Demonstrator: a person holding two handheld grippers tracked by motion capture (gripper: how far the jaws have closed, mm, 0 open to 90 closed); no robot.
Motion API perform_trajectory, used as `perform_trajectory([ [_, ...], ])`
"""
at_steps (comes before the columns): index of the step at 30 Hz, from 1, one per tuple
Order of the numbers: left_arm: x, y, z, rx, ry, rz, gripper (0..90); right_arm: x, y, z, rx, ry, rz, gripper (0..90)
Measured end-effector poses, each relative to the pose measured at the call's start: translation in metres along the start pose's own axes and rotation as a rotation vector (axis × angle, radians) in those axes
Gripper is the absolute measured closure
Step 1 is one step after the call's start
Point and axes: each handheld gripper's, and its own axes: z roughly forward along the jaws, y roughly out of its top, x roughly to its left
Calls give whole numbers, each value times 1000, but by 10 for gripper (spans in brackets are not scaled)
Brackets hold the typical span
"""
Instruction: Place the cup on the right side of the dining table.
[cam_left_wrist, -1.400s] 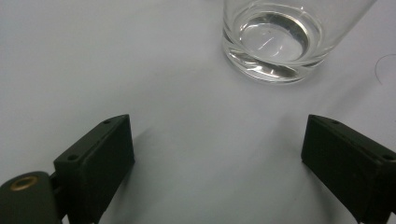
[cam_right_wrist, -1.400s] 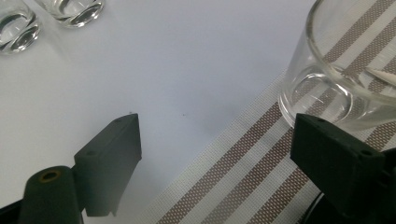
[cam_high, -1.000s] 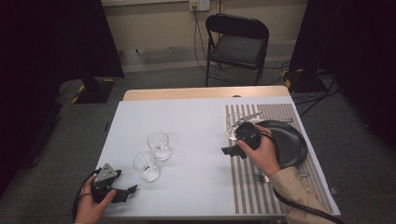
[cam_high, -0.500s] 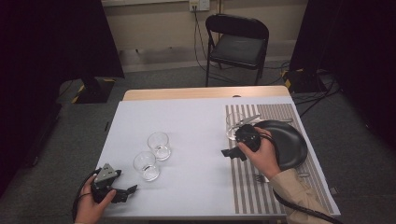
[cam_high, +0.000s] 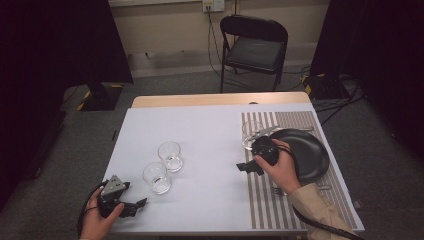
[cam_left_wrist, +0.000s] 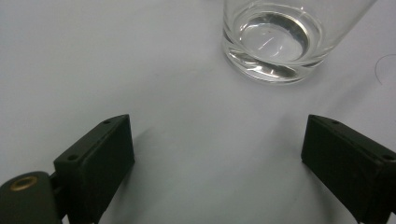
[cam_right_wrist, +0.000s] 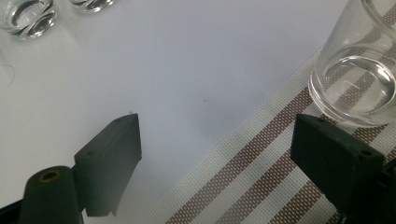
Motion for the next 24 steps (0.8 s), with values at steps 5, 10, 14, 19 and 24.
perform_trajectory([
  [5,0,0,0,0,0,0,85,1,-3,0,1,12,0,158],
  [10,0,0,0,0,0,0,86,1,-6,1,1,21,0,159],
  [14,0,0,0,0,0,0,86,3,-8,3,6,22,-6,159],
  [19,0,0,0,0,0,0,85,4,-11,5,11,33,-7,160],
  [24,0,0,0,0,0,0,85,5,-14,7,21,40,-9,160],
])
